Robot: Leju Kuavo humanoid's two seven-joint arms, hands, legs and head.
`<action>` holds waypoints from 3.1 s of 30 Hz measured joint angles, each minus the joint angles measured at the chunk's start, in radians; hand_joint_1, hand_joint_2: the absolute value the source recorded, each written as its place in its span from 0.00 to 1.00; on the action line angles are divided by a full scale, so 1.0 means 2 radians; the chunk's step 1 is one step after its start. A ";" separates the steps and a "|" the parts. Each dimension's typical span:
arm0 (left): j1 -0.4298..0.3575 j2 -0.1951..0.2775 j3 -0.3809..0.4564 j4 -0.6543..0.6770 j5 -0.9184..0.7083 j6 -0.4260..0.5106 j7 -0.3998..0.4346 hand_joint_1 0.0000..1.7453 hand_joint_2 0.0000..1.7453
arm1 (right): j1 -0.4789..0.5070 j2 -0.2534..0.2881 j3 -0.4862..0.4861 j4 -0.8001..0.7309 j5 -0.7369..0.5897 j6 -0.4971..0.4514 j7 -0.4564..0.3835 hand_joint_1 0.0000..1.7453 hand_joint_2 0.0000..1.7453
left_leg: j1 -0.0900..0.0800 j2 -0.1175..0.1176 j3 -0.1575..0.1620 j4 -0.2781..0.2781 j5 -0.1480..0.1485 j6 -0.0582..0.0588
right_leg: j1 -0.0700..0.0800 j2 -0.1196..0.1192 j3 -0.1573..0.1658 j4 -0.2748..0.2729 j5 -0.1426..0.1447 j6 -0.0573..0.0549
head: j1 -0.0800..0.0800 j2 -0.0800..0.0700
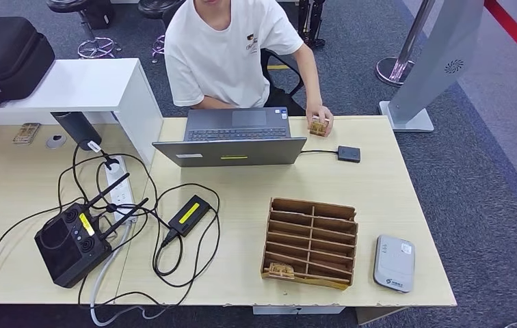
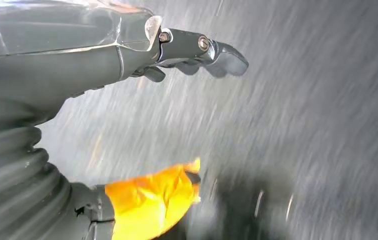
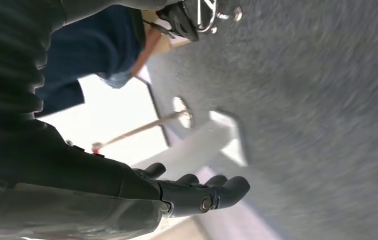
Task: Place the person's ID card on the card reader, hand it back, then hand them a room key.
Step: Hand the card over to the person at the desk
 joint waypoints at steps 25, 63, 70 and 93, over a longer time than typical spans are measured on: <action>0.002 -0.030 -0.024 -0.002 0.020 -0.174 0.126 0.00 1.00 | -0.009 0.047 -0.037 0.002 0.030 0.127 -0.093 0.00 1.00 | 0.002 0.000 0.001 0.000 0.000 -0.004 | 0.003 0.000 0.000 0.001 0.000 -0.004 | -0.001 0.000; 0.026 -0.022 0.019 0.003 0.142 -0.215 0.161 0.00 1.00 | -0.014 0.068 -0.168 -0.017 -0.037 0.086 -0.044 0.00 1.00 | 0.005 0.003 0.004 0.000 -0.003 -0.008 | 0.006 0.003 0.003 0.000 -0.001 -0.008 | 0.001 0.000; 0.013 -0.026 0.022 0.003 0.126 -0.229 0.237 0.00 1.00 | -0.020 0.062 -0.178 -0.008 -0.049 0.220 -0.025 0.00 1.00 | 0.005 0.001 0.005 0.000 -0.003 -0.008 | 0.006 0.002 0.004 0.000 -0.001 -0.008 | 0.001 0.000; 0.080 -0.003 0.178 0.026 0.093 0.007 -0.107 0.00 1.00 | -0.030 0.088 -0.356 -0.080 0.020 -0.066 -0.154 0.00 1.00 | 0.006 0.005 0.006 0.000 -0.004 -0.009 | 0.008 0.004 0.003 0.000 -0.003 -0.010 | 0.001 0.000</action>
